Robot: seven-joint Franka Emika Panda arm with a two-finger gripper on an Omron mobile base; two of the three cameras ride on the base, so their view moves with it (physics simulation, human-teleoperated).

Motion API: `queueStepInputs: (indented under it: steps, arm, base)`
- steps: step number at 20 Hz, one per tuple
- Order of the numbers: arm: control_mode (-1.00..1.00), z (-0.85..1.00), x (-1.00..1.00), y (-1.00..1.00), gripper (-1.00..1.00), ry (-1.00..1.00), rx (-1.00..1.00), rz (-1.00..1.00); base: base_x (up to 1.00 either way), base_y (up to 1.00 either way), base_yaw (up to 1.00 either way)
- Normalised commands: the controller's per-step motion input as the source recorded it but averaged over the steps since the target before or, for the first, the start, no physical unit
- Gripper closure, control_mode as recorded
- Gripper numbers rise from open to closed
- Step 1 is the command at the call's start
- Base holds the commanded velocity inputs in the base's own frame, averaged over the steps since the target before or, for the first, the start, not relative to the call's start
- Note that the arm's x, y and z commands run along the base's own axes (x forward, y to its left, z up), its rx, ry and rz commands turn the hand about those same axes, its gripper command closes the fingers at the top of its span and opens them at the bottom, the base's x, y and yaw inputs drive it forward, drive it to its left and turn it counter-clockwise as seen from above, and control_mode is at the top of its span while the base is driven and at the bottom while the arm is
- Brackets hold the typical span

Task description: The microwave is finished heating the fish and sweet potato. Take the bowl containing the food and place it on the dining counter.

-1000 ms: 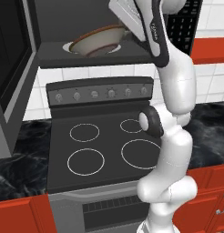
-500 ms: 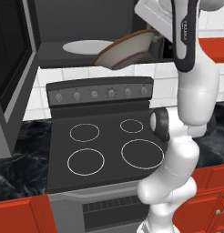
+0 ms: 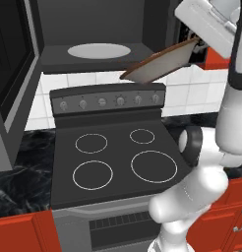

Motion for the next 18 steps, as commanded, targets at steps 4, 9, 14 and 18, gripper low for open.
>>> queueStepInputs:
  steps: [4,9,14,18]
  arm:
    - [-1.00,-0.25,-0.92,-0.01,1.00,-0.64,0.35,-0.02]
    - [-1.00,0.00,-0.03,-0.01,1.00,-0.01,0.01,-0.01]
    - [-1.00,-0.03,0.00,0.00,1.00,0.00,0.01,0.00]
    - [-1.00,-0.09,0.00,0.00,1.00,0.00,0.03,0.00]
  base:
    - [0.00,0.00,0.00]
    - [0.00,0.00,0.00]
    - [0.00,0.00,0.00]
    - [0.00,0.00,0.00]
